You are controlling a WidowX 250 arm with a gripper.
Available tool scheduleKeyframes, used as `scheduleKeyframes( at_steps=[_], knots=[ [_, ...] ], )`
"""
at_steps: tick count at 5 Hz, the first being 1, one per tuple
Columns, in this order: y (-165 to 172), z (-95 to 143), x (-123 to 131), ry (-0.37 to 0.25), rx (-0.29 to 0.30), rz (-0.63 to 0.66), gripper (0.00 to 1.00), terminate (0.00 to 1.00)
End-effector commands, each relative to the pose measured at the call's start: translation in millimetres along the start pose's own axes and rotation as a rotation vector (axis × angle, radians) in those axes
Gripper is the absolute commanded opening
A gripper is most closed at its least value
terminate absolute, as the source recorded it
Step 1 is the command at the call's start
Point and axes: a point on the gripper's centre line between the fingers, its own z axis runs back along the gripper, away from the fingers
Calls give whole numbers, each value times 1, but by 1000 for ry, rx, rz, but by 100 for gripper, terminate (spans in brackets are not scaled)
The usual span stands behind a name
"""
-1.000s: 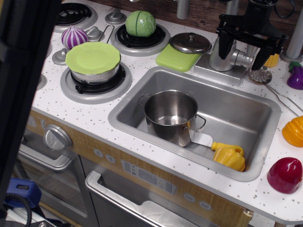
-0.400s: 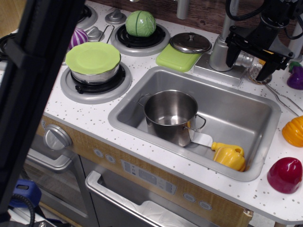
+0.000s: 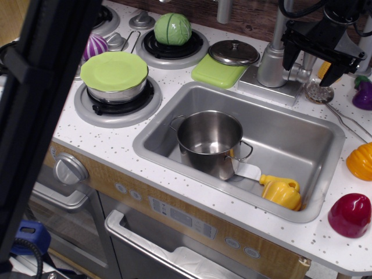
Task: Turn lever vertical to front
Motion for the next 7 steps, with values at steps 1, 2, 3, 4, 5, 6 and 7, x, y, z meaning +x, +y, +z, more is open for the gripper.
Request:
scheduleKeyframes(
  at_steps=[1, 2, 3, 4, 5, 6, 7],
  knots=[
    [15, 45, 34, -151, -22, 7, 100, 0],
    [18, 44, 41, -173, -9, -10, 100, 0],
    [22, 45, 49, -190, 12, -29, 100, 0],
    [23, 43, 57, -202, 10, -36, 100, 0],
    [22, 39, 58, -195, -13, -21, 0, 0],
    [19, 36, 55, -177, -34, 0, 0, 0],
    [11, 42, 45, -134, -35, 43, 0, 0]
  ],
)
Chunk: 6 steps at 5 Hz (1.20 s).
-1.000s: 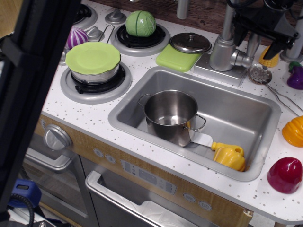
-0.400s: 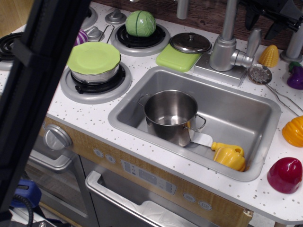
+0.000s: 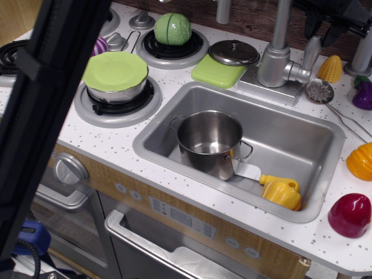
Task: Turn lever vertical to front
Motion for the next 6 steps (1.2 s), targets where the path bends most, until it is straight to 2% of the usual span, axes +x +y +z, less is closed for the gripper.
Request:
scheduleKeyframes(
  at_steps=[1, 3, 4, 6],
  knots=[
    [-6, 30, -6, 24, -23, 98, 0, 0],
    [-11, 22, -22, 101, -65, 156, 0, 0],
    [-9, 12, -28, 140, -113, 182, 0, 0],
    [-18, 0, -39, 164, -132, 218, 0, 0]
  ],
)
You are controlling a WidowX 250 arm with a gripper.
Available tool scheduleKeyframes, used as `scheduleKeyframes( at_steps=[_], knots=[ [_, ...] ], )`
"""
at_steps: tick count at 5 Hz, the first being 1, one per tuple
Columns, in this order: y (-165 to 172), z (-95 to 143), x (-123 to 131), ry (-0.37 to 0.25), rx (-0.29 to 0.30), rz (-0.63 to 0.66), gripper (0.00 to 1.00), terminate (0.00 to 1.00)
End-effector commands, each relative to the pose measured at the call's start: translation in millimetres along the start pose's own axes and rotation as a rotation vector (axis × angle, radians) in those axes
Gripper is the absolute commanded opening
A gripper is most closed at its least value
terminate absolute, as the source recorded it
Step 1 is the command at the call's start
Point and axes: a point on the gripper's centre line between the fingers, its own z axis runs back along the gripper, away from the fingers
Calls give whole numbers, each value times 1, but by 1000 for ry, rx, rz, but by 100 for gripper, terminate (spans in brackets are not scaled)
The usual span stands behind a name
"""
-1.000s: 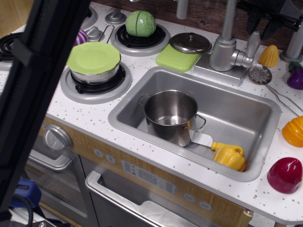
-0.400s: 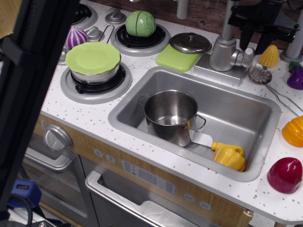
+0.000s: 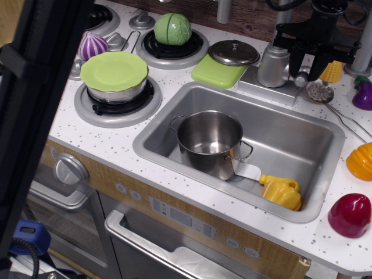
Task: Turn lever vertical to front
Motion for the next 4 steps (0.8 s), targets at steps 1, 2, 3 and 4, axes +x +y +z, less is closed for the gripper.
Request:
scheduleKeyframes(
  at_steps=[1, 2, 3, 4],
  knots=[
    [-9, 4, 2, -54, -64, 22, 0, 0],
    [-8, -4, 0, -60, -79, 26, 0, 0],
    [-8, -8, 1, -60, -92, 13, 0, 0],
    [-7, 9, 7, -46, -67, -3, 100, 100]
  ],
)
